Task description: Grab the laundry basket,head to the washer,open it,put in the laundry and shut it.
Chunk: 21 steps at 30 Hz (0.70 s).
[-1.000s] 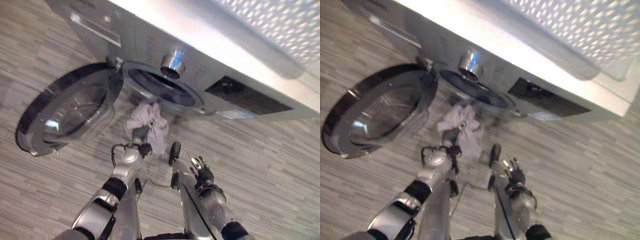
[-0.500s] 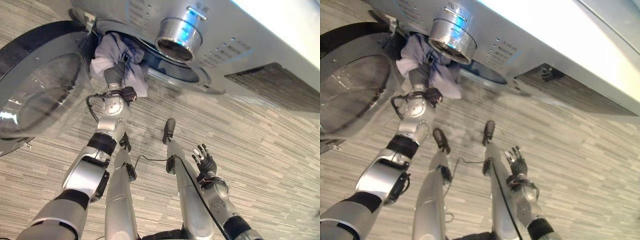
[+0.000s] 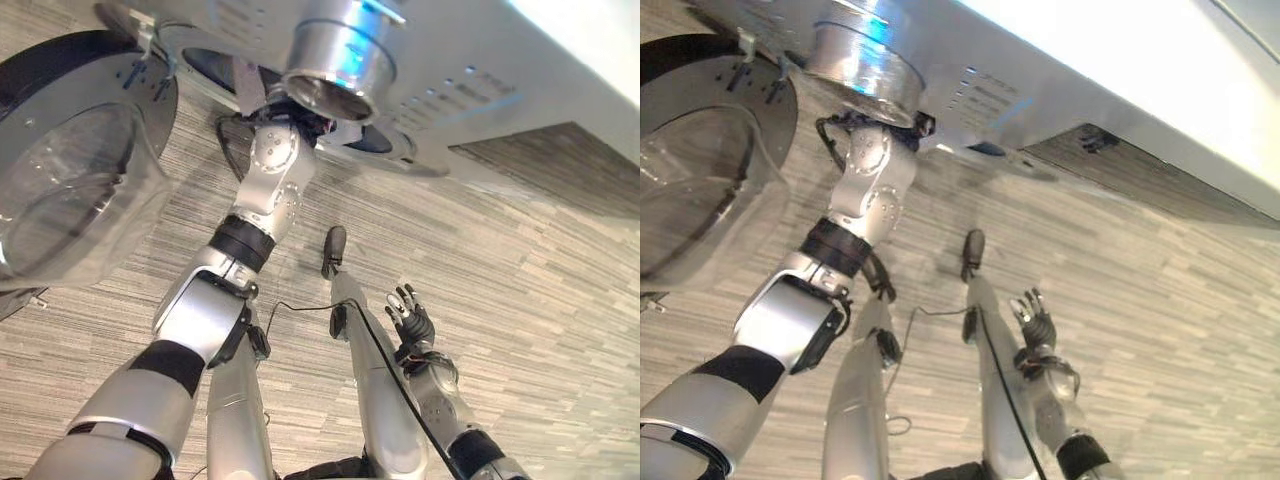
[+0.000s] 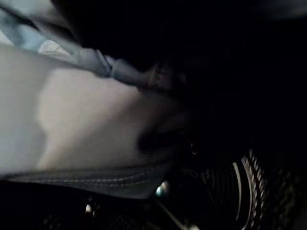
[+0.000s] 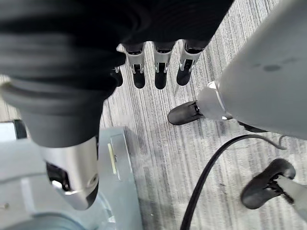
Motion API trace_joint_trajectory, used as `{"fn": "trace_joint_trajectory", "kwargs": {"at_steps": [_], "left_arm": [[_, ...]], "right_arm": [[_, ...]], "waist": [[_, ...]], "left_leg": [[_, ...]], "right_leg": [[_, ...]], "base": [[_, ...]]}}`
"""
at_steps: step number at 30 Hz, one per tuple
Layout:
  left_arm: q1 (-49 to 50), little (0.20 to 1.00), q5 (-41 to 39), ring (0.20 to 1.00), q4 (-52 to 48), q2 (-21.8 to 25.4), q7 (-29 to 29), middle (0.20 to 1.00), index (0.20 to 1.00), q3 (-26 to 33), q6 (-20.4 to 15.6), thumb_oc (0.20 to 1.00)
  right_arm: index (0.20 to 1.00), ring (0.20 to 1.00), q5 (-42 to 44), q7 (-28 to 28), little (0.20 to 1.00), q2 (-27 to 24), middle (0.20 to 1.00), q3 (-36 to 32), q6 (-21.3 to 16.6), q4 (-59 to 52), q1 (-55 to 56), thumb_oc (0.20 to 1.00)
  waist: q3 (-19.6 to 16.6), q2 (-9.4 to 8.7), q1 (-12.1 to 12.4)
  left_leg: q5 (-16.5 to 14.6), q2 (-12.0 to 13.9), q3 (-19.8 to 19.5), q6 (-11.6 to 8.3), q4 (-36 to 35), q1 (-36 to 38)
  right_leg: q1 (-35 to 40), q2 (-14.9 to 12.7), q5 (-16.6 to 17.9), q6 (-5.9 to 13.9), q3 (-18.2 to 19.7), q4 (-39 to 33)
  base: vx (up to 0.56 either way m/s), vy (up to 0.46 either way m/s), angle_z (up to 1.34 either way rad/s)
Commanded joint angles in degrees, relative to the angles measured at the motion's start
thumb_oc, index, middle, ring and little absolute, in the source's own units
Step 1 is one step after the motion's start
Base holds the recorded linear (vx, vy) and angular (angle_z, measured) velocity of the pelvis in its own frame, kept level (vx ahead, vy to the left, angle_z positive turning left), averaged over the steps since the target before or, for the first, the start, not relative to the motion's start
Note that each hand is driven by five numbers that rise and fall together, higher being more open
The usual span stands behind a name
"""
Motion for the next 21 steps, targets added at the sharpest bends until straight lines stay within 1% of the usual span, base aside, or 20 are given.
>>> {"fn": "trace_joint_trajectory", "kwargs": {"at_steps": [1,3,4,5,6,8,9,10,12,13,14,15,16,17,18,19,20,21], "left_arm": [[-9.6,0.200,-5.1,0.200,3.0,2.3,-1.3,0.200,0.200,2.2,-4.7,0.200],[-15.5,0.200,-11.8,0.200,4.9,5.9,-1.9,0.200,0.200,2.9,-5.6,0.200],[-15.6,0.200,-11.9,0.200,5.1,6.0,-2.1,0.200,0.200,2.9,-5.7,0.200],[-24.0,0.200,-21.3,0.200,3.9,8.5,-2.8,0.200,0.200,2.1,-8.4,0.200],[-24.3,0.200,-21.8,0.200,4.1,8.6,-3.1,0.200,0.200,2.0,-8.5,0.200],[-27.4,0.200,-24.8,0.200,-0.1,10.5,-3.1,0.200,0.200,1.3,-10.8,0.200],[-27.7,0.200,-25.0,0.200,-2.7,10.9,-3.1,0.200,0.200,1.2,-11.6,0.200],[-27.1,0.200,-24.2,0.200,-4.5,11.2,-2.5,0.200,0.200,0.9,-11.4,0.200],[-26.0,1.000,-21.6,1.000,-5.0,12.0,-2.5,1.000,1.000,-1.2,-8.2,1.000],[-25.7,1.000,-20.1,1.000,-3.6,13.0,-3.0,1.000,1.000,-3.1,-5.7,1.000],[-26.0,1.000,-13.8,1.000,0.8,15.9,-3.9,1.000,1.000,-6.3,-0.7,1.000],[-26.3,1.000,-13.7,1.000,1.0,15.9,-4.0,1.000,1.000,-6.4,-0.5,1.000],[-29.7,1.000,14.9,1.000,16.3,23.1,-8.7,1.000,1.000,-20.3,10.6,1.000],[-30.1,1.000,15.1,1.000,16.6,23.0,-8.8,1.000,1.000,-20.5,10.6,1.000],[-30.3,1.000,22.4,1.000,19.5,24.0,-11.2,1.000,1.000,-25.0,12.4,1.000],[-31.3,1.000,31.8,1.000,20.4,25.1,-10.8,1.000,1.000,-29.4,13.5,1.000],[-31.5,1.000,39.3,1.000,21.3,24.7,-9.7,1.000,1.000,-32.5,14.8,1.000],[-31.6,1.000,44.9,1.000,23.0,24.0,-8.9,1.000,1.000,-34.3,15.8,1.000]], "right_arm": [[1.000,1.000,0.1,-2.1,1.000,-5.5,1.000,-2.1,-2.3,-4.2,3.9,1.000],[1.000,1.000,0.2,-2.5,1.000,-6.9,1.000,-3.8,-2.6,-6.3,4.4,1.000],[1.000,1.000,0.2,-2.5,1.000,-6.9,1.000,-3.8,-2.5,-6.3,4.4,1.000],[1.000,1.000,-0.2,-3.0,1.000,-8.7,1.000,-6.2,-2.3,-8.7,5.7,1.000],[1.000,1.000,-0.3,-3.1,1.000,-8.7,1.000,-6.3,-2.2,-9.0,5.6,1.000],[1.000,1.000,-0.7,-3.6,1.000,-9.9,1.000,-8.4,-1.7,-9.7,7.2,1.000],[1.000,1.000,-1.0,-3.5,1.000,-10.2,1.000,-9.3,-1.2,-10.0,8.2,1.000],[1.000,1.000,-1.3,-3.5,1.000,-10.6,1.000,-10.3,-0.8,-10.3,9.2,1.000],[1.000,1.000,-1.2,-2.8,1.000,-11.6,1.000,-12.0,0.2,-10.5,10.7,1.000],[1.000,1.000,-1.0,-2.4,1.000,-12.2,1.000,-12.6,0.6,-10.3,11.3,1.000],[1.000,1.000,-0.3,-1.7,1.000,-12.7,1.000,-13.5,1.1,-9.9,11.8,1.000],[1.000,1.000,-0.2,-1.6,1.000,-12.7,1.000,-13.5,1.1,-9.8,11.6,1.000],[1.000,1.000,0.7,1.2,1.000,-14.6,1.000,-14.4,1.7,-7.0,11.5,1.000],[1.000,1.000,0.8,1.3,1.000,-14.4,1.000,-14.3,1.6,-6.8,11.2,1.000],[1.000,1.000,0.7,2.2,1.000,-15.1,1.000,-14.7,1.9,-5.7,10.9,1.000],[1.000,1.000,0.2,2.9,1.000,-15.2,1.000,-14.8,2.5,-4.7,10.8,1.000],[1.000,1.000,0.1,3.8,1.000,-15.3,1.000,-13.8,2.9,-4.1,10.3,1.000],[1.000,1.000,0.4,4.3,1.000,-15.2,1.000,-12.7,2.8,-3.4,9.9,1.000]], "waist": [[-4.7,3.74,-2.6],[-4.7,3.82,-3.7],[-4.7,3.83,-3.7],[-4.8,4.39,-4.7],[-4.7,4.49,-4.6],[-4.6,5.19,-4.7],[-4.7,5.50,-4.6],[-4.7,5.85,-4.3],[-5.2,6.48,-3.8],[-5.3,6.84,-3.4],[-5.5,7.33,-3.0],[-5.4,7.23,-3.1],[-5.3,8.34,-2.1],[-5.2,8.16,-2.1],[-5.1,8.54,-2.0],[-5.0,8.59,-1.8],[-4.8,8.48,-1.6],[-4.6,8.26,-1.5]], "left_leg": [[-2.3,4.7,5.2,-4.44,0.0,-1.6],[-2.6,4.8,5.8,-4.30,0.2,-1.8],[-2.6,4.8,5.9,-4.30,0.2,-1.8],[-3.0,4.7,5.8,-4.03,0.7,-2.8],[-3.0,4.8,5.7,-4.02,0.7,-2.9],[-3.1,4.7,5.4,-3.89,1.0,-3.5],[-3.1,4.7,5.3,-3.84,1.1,-3.8],[-3.1,4.8,5.2,-3.75,1.3,-4.1],[-2.9,4.8,4.9,-3.61,1.3,-4.3],[-2.7,4.8,4.8,-3.62,1.3,-4.3],[-2.7,4.8,4.5,-3.72,1.2,-4.1],[-2.4,4.8,4.5,-3.69,1.1,-4.2],[-1.6,5.0,4.3,-3.86,0.5,-3.7],[-1.5,5.0,4.3,-3.84,0.5,-3.7],[-1.1,5.1,4.4,-3.90,0.5,-3.7],[-1.1,5.3,4.5,-3.92,0.4,-3.6],[-1.0,5.4,4.5,-3.95,0.5,-3.5],[-1.0,5.5,4.3,-4.00,0.6,-3.6]], "right_leg": [[-4.0,0.8,-8.4,6.12,6.0,7.0],[-5.0,1.5,-8.3,6.26,6.9,6.9],[-5.1,1.5,-8.3,6.27,6.9,6.9],[-6.3,2.3,-8.5,6.29,7.4,6.9],[-6.4,2.3,-8.5,6.28,7.4,7.0],[-7.1,2.8,-8.6,6.26,7.5,7.1],[-7.3,2.9,-8.7,6.25,7.4,7.1],[-7.6,3.0,-8.7,6.24,7.3,7.2],[-7.9,3.3,-9.0,6.04,7.1,7.5],[-7.9,3.4,-9.1,5.92,7.1,7.5],[-7.7,3.4,-9.4,5.81,6.9,7.7],[-7.8,3.4,-9.2,5.73,6.9,7.6],[-7.3,3.4,-9.5,5.37,6.5,7.8],[-7.3,3.4,-9.3,5.32,6.4,7.7],[-7.2,3.5,-9.2,5.25,6.3,7.8],[-7.1,3.4,-9.2,5.23,6.2,7.8],[-7.0,3.4,-9.1,5.16,6.1,7.8],[-7.0,3.4,-9.1,5.09,6.0,7.8]], "base": [[0.06,0.026,-0.30],[0.05,0.003,-0.21],[0.09,-0.046,-0.16],[0.07,-0.038,-0.16],[0.09,-0.050,-0.14],[0.04,-0.023,-0.09],[0.04,-0.030,-0.07],[0.03,-0.040,-0.05],[0.02,-0.043,-0.04],[0.02,-0.034,-0.03],[0.00,0.000,0.00],[0.00,0.000,0.00],[0.00,0.000,0.00],[0.00,0.000,0.00],[-0.02,0.004,0.06],[-0.03,-0.004,0.05],[0.00,0.000,0.00],[0.00,0.000,0.00]]}}
